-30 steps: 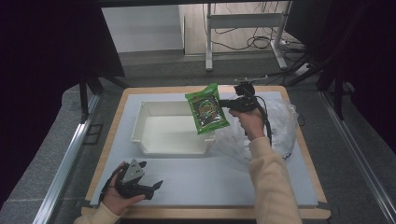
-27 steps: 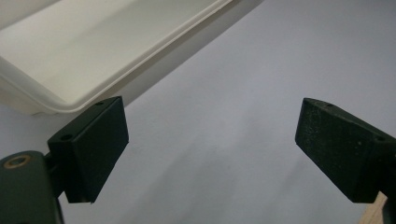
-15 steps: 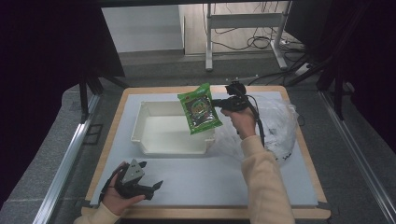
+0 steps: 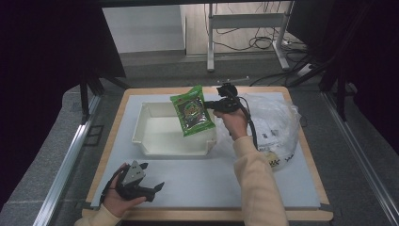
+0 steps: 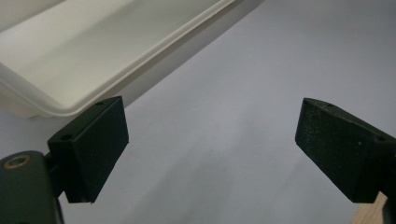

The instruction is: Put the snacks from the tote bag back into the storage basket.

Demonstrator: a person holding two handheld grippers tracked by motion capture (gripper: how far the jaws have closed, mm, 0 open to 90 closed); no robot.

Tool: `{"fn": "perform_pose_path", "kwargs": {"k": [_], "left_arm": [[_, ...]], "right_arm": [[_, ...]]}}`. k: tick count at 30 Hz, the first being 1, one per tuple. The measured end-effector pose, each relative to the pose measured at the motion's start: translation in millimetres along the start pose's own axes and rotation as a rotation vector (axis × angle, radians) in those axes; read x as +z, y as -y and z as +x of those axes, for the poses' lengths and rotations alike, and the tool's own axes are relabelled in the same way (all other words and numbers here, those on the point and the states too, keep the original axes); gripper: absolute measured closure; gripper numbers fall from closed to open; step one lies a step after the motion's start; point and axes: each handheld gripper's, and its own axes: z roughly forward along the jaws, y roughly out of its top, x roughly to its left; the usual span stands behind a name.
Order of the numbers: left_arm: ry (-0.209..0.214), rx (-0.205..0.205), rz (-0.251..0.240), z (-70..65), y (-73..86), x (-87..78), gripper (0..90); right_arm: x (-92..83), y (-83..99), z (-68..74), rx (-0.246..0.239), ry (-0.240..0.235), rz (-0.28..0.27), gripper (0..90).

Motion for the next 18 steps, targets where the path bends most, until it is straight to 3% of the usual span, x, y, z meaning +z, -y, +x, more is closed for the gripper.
{"fn": "perform_pose_path", "kwargs": {"k": [18], "left_arm": [[0.010,0.003,-0.014,2.1,-3.1,-0.8,9.4]], "right_arm": [[28.3,-1.5,16.6,0.002,-0.020,0.015,90.0]]}}
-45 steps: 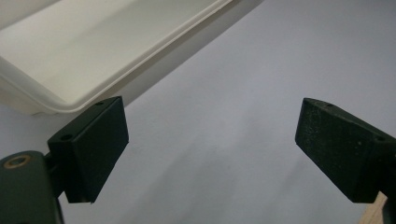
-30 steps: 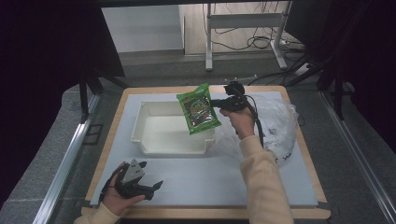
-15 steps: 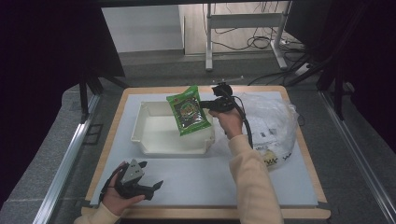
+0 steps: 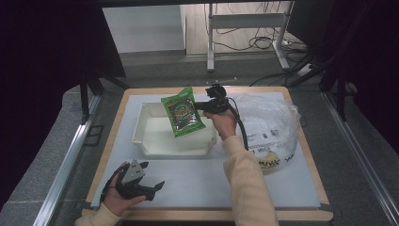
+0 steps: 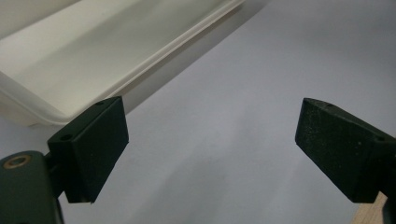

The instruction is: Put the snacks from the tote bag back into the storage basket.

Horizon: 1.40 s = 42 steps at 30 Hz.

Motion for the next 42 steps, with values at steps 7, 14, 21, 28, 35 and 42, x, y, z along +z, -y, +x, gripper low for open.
{"fn": "perform_pose_path", "kwargs": {"k": [7,14,21,28,35,42], "left_arm": [[0.000,-0.001,-0.004,0.2,0.0,-0.5,9.4],[0.001,-0.007,-0.008,0.4,0.0,-0.7,9.4],[-0.001,-0.006,-0.008,1.1,0.0,-1.2,9.4],[-0.001,0.000,-0.007,1.6,-0.2,-1.9,9.4],[0.001,-0.001,-0.011,2.1,-0.2,-2.7,9.4],[0.003,-0.002,-0.019,2.0,-0.2,-3.7,9.5]], "right_arm": [[6.2,-1.1,4.3,-0.001,-0.007,0.005,90.0],[13.1,-1.6,10.4,-0.007,-0.016,0.003,90.0],[19.2,-1.2,12.7,0.000,-0.018,0.007,90.0],[25.8,-0.3,15.1,0.008,-0.019,0.014,90.0],[36.4,1.0,21.5,0.012,-0.021,0.021,90.0],[50.6,2.6,28.6,0.023,-0.027,0.030,90.0]]}}
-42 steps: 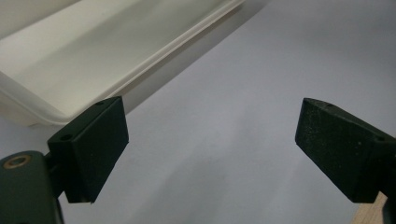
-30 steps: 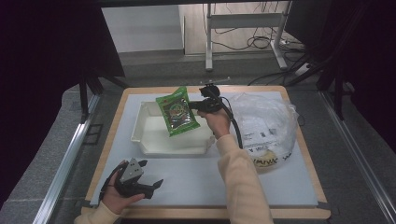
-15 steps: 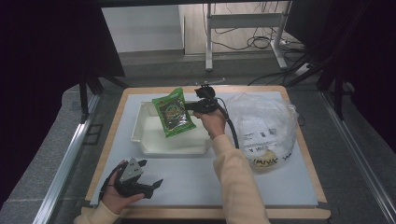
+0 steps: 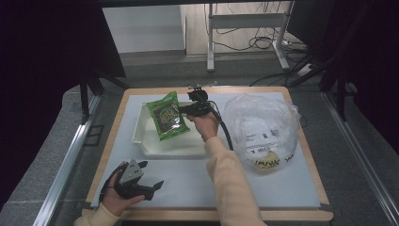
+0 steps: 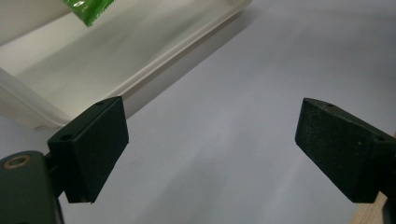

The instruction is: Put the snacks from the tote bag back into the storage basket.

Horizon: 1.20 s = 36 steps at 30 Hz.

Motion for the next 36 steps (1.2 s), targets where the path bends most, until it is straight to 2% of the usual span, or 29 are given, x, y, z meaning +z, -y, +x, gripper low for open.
{"fn": "perform_pose_path", "kwargs": {"k": [7,16,20,25,30,33,36], "left_arm": [[0.003,-0.005,0.001,0.1,0.6,0.4,9.5],[0.004,-0.005,0.000,1.0,0.6,-0.2,9.4],[0.005,-0.004,0.000,1.3,0.6,-0.3,9.4],[0.005,-0.005,0.000,1.5,0.7,-0.3,9.4],[0.004,-0.004,0.003,1.7,0.9,0.0,9.4],[0.004,-0.003,0.004,2.3,1.0,0.0,9.4],[0.004,-0.004,0.005,2.4,1.4,0.2,9.4]], "right_arm": [[13.2,2.8,6.0,-0.004,0.004,0.014,90.0],[36.3,7.7,8.7,0.023,0.007,0.026,90.0],[41.2,8.9,9.1,0.025,0.008,0.035,90.0],[51.6,14.4,7.2,0.045,0.018,0.045,89.9],[65.5,21.5,5.7,0.061,0.050,0.063,89.9],[75.9,26.9,2.9,0.081,0.060,0.091,89.8],[79.1,29.7,0.3,0.083,0.063,0.097,89.7]]}}
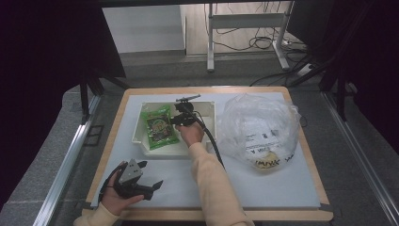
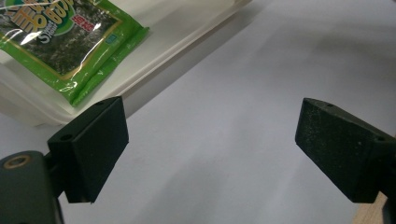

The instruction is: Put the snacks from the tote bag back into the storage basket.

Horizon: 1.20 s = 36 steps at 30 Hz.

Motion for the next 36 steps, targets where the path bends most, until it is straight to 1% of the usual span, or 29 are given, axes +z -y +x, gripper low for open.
{"fn": "perform_pose_path", "kwargs": {"k": [1,4,5,6,7,8,12,17,18,19,22,23,24,26,28,29,31,32,33,35,36], "left_arm": [[0.000,0.000,0.000,0.1,0.0,0.1,9.4],[0.001,0.000,0.003,0.0,0.0,0.4,9.4],[0.001,0.001,0.003,-0.1,0.0,0.4,9.4],[0.001,0.002,0.004,-0.1,0.0,0.3,9.4],[0.001,0.002,0.004,-0.2,0.0,0.4,9.4],[0.001,0.002,0.004,-0.2,-0.1,0.4,9.4],[0.001,0.003,0.005,-0.2,-0.1,0.4,9.4],[0.002,0.004,0.007,-0.1,-0.1,0.5,9.4],[0.002,0.004,0.007,0.0,0.0,0.5,9.4],[0.002,0.003,0.008,0.1,0.0,0.6,9.4],[0.002,0.003,0.008,0.2,0.1,0.8,9.4],[0.002,0.002,0.008,0.2,0.1,0.7,9.4],[0.003,0.002,0.008,0.2,0.1,0.5,9.4],[0.003,0.002,0.008,0.3,0.0,0.5,9.4],[0.002,0.002,0.008,0.3,-0.1,0.7,9.4],[0.002,0.001,0.008,0.4,-0.1,0.8,9.4],[0.000,0.002,0.007,0.5,-0.1,1.0,9.4],[-0.001,0.001,0.006,0.6,0.0,1.0,9.4],[-0.002,0.000,0.006,1.0,0.2,0.8,9.4],[-0.006,-0.004,0.001,1.4,1.2,-0.1,9.4],[-0.008,-0.004,0.000,1.5,1.6,-0.5,9.5]], "right_arm": [[1.7,1.2,-0.9,0.009,0.000,0.008,89.6],[4.1,2.9,-1.6,0.009,0.009,0.005,88.8],[4.2,3.0,-0.9,0.004,0.018,0.005,88.5],[4.5,3.2,1.0,-0.011,0.027,0.007,86.8],[4.5,3.2,1.0,-0.011,0.027,0.007,86.8],[4.8,3.6,1.7,-0.019,0.039,0.011,84.9],[6.3,4.8,1.6,-0.029,0.039,0.026,82.3],[8.8,7.1,2.0,-0.053,0.054,0.051,79.2],[9.2,7.7,1.5,-0.060,0.053,0.061,77.0],[9.2,7.7,1.5,-0.060,0.053,0.061,77.0],[7.8,7.7,2.1,-0.065,0.051,0.064,69.8],[6.9,7.5,3.3,-0.071,0.056,0.059,67.1],[3.1,6.3,6.3,-0.087,0.061,0.042,62.9],[1.6,5.6,7.3,-0.092,0.058,0.038,61.8],[-5.2,3.4,11.2,-0.116,0.056,0.019,57.7],[-5.2,3.4,11.2,-0.116,0.056,0.019,57.7],[-12.3,1.7,14.2,-0.137,0.045,0.006,54.5],[-12.3,1.7,14.2,-0.137,0.045,0.006,54.5],[-17.0,1.0,15.8,-0.153,0.036,0.001,52.5],[-19.4,0.5,16.4,-0.158,0.030,-0.003,51.7],[-24.5,-0.4,17.5,-0.166,0.023,-0.011,50.0]]}}
